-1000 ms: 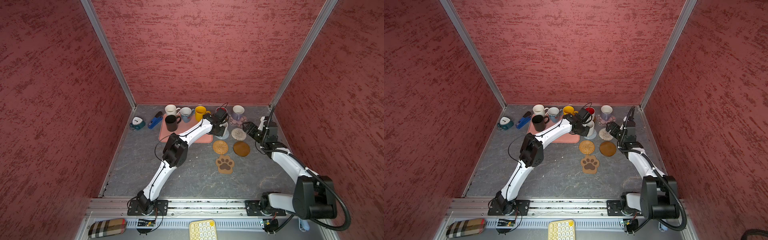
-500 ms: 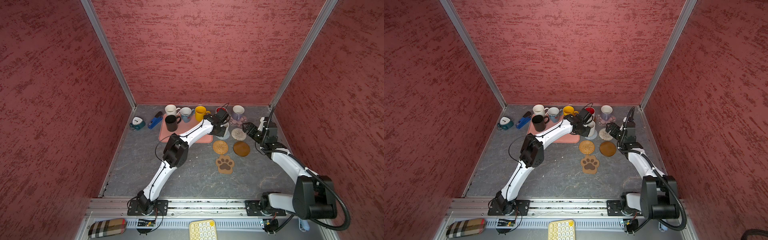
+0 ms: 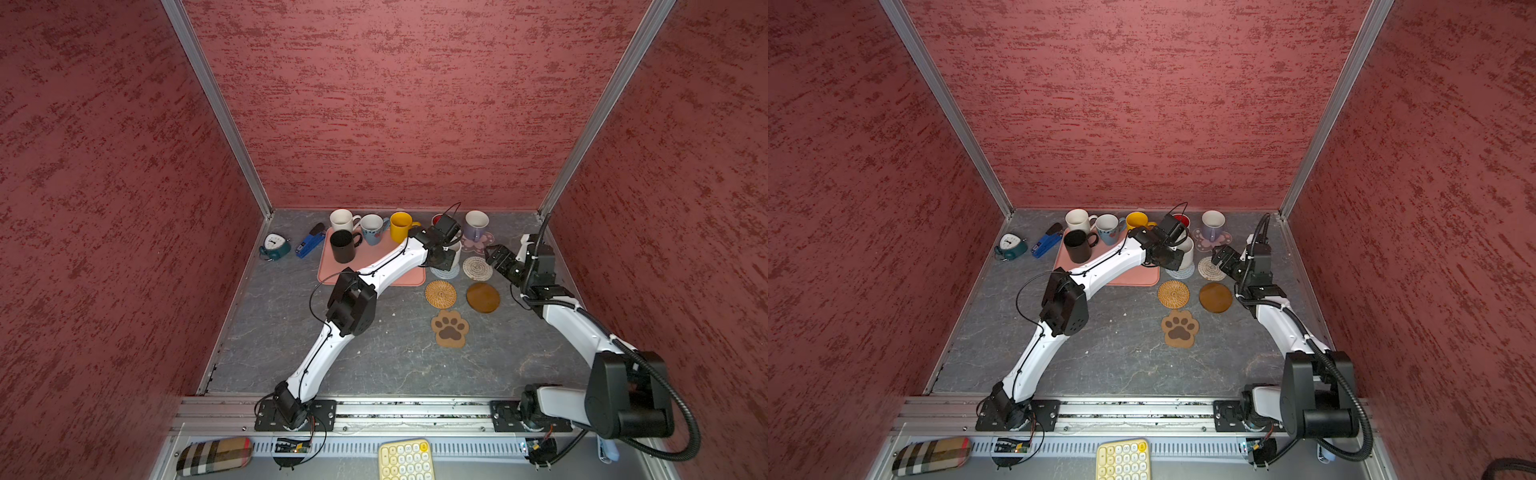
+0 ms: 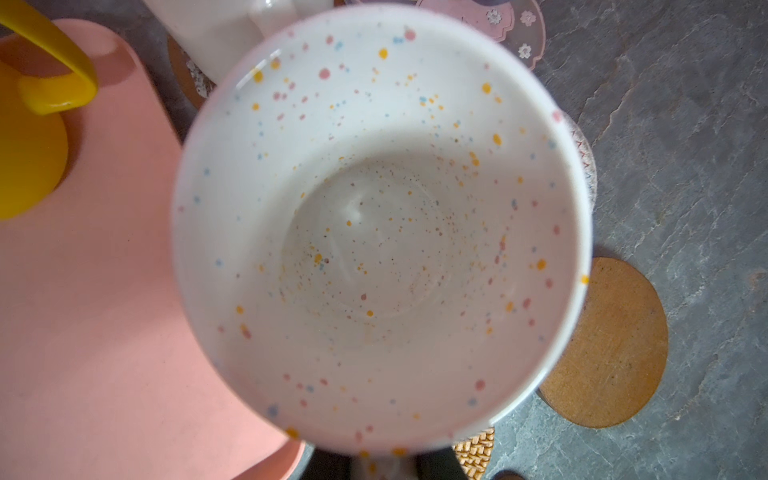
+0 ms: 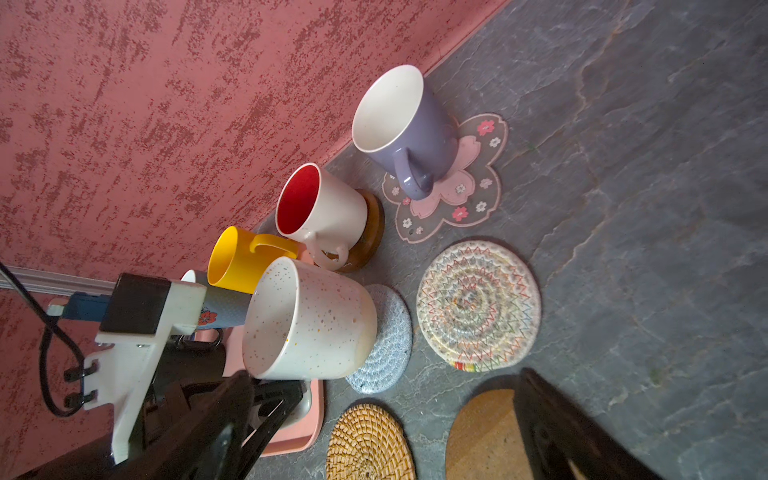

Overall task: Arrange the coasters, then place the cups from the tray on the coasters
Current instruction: 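Lower the speckled mug onto the light blue woven coaster with the left gripper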

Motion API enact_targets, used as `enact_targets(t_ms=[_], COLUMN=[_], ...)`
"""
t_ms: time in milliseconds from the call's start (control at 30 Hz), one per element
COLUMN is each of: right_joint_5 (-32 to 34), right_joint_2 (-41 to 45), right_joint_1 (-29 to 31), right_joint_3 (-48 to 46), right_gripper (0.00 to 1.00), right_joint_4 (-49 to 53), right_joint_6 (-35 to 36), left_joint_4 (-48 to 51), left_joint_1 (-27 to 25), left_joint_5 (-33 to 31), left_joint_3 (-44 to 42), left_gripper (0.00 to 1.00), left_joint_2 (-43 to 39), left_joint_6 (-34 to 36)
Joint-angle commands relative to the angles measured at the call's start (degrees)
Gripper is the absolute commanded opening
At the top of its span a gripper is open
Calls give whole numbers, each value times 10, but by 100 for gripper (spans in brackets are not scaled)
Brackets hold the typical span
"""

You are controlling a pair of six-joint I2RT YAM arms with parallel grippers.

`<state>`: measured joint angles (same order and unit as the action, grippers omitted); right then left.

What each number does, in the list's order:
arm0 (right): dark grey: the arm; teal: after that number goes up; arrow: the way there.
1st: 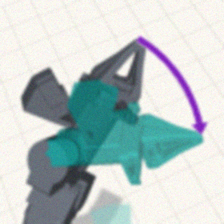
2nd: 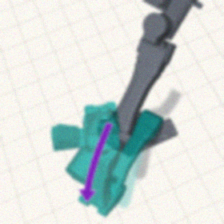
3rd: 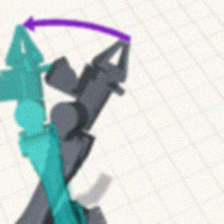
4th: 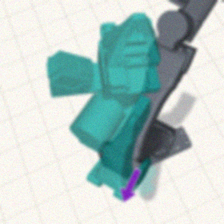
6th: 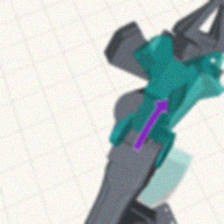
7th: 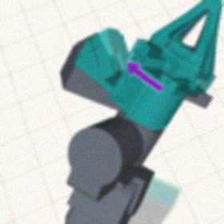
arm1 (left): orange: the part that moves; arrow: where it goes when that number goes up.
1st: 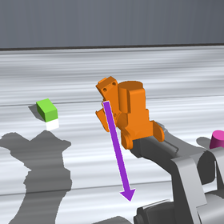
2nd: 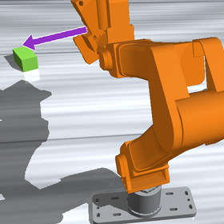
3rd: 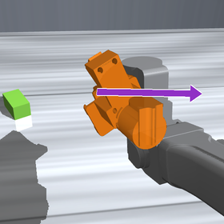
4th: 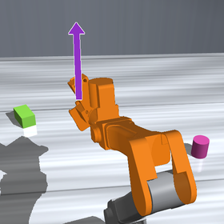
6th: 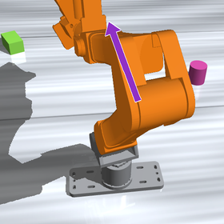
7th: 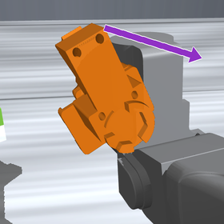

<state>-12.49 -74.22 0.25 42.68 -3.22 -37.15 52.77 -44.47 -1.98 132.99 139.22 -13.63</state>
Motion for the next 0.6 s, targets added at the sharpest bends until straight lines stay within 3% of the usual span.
enact_targets(t_ms=[0, 400, 567], right_joint_5=[-6, -7, -9], right_joint_2=[3, -2, -3], right_joint_1=[-3, -3, -3], right_joint_3=[-6, -9, -10], right_gripper=[98, 99, 99], right_joint_4=[-20, -24, -26], right_joint_6=[-6, -6, -6], left_joint_4=[-36, -36, -45], left_joint_1=[-5, -4, -5], left_joint_5=[-8, -8, -6], left_joint_3=[23, 13, 0], left_gripper=[0, 1, 24], left_joint_2=[-5, 12, 8], left_joint_6=[-5, -15, -17])
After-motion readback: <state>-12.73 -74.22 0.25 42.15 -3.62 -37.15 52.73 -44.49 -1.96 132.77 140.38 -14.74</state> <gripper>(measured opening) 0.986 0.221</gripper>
